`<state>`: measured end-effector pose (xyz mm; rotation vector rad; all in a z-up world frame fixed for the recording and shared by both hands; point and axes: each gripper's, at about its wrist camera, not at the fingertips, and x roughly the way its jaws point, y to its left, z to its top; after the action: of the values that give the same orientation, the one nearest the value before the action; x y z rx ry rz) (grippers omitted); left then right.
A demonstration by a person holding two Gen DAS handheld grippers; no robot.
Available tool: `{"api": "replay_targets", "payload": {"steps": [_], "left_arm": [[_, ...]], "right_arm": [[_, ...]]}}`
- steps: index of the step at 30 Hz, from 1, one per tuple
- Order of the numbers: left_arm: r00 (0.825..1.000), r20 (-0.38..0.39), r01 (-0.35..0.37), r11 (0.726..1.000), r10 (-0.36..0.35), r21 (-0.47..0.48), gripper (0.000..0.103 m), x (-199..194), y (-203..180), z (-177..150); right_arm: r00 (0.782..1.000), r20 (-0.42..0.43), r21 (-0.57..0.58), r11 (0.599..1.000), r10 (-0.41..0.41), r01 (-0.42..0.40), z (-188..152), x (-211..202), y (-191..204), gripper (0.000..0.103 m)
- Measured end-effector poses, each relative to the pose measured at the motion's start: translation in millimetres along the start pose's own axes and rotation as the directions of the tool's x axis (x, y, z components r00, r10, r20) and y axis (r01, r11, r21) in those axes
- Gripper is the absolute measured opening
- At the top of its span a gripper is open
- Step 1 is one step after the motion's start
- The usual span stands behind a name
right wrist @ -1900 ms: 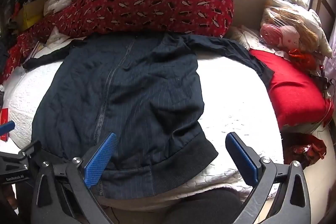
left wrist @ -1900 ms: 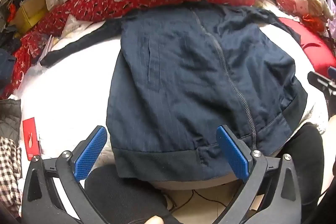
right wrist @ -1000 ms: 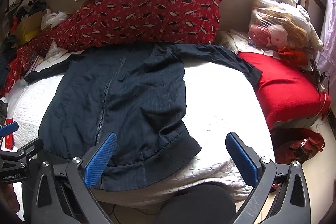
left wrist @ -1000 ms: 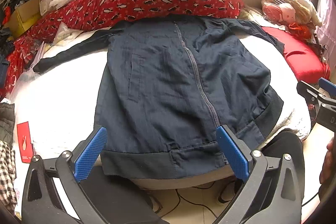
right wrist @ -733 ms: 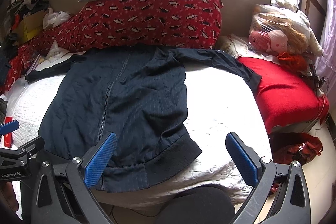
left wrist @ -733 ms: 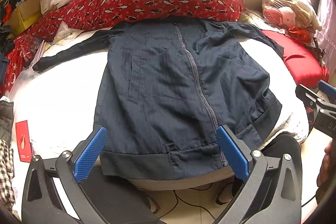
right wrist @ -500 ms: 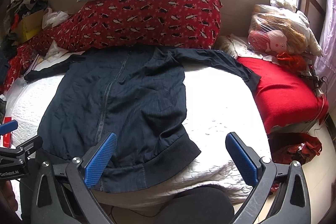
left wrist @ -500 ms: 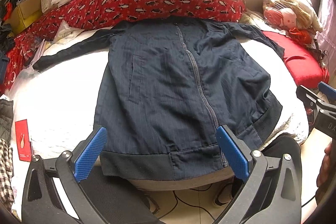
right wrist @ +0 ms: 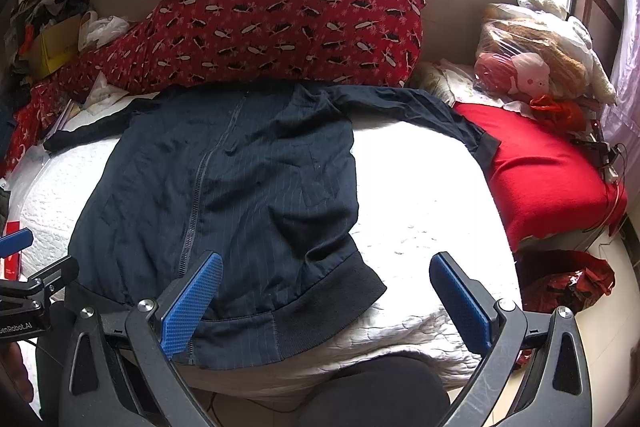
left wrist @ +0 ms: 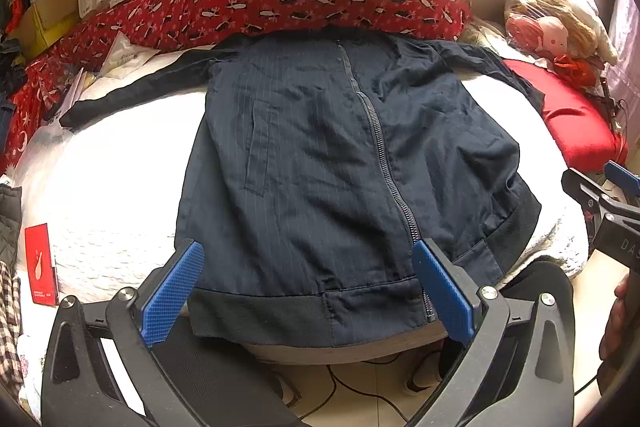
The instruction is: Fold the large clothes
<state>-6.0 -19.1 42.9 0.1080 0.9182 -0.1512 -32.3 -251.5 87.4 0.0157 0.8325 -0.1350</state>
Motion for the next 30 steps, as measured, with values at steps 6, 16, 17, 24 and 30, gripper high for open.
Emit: {"api": "replay_targets", "payload": {"steps": [6, 16, 17, 24, 30], "left_arm": [[1.000, 0.018, -0.006, 1.000, 0.006, -0.008, 0.103, -1, 2, 3], [0.998, 0.068, 0.006, 0.999, -0.004, -0.038, 0.103, -6, -3, 16], [0.998, 0.065, 0.007, 0.999, -0.005, -0.036, 0.103, -5, -4, 17], [0.999, 0.042, 0.006, 0.999, -0.005, -0.037, 0.103, 3, -5, 20], [1.000, 0.018, -0.006, 0.999, 0.007, -0.043, 0.103, 12, -3, 23]], "right_arm": [[1.000, -0.003, -0.008, 1.000, -0.002, 0.002, 0, 2, 3, 0.103], [1.000, -0.004, 0.001, 1.000, -0.005, 0.005, 1, 2, -2, 0.103], [1.000, -0.004, 0.004, 1.000, -0.007, 0.007, 1, 3, -3, 0.103], [1.000, -0.014, 0.021, 1.000, 0.000, 0.000, 7, 11, -10, 0.103], [1.000, -0.025, 0.015, 1.000, 0.015, -0.014, 13, 22, -9, 0.103]]}}
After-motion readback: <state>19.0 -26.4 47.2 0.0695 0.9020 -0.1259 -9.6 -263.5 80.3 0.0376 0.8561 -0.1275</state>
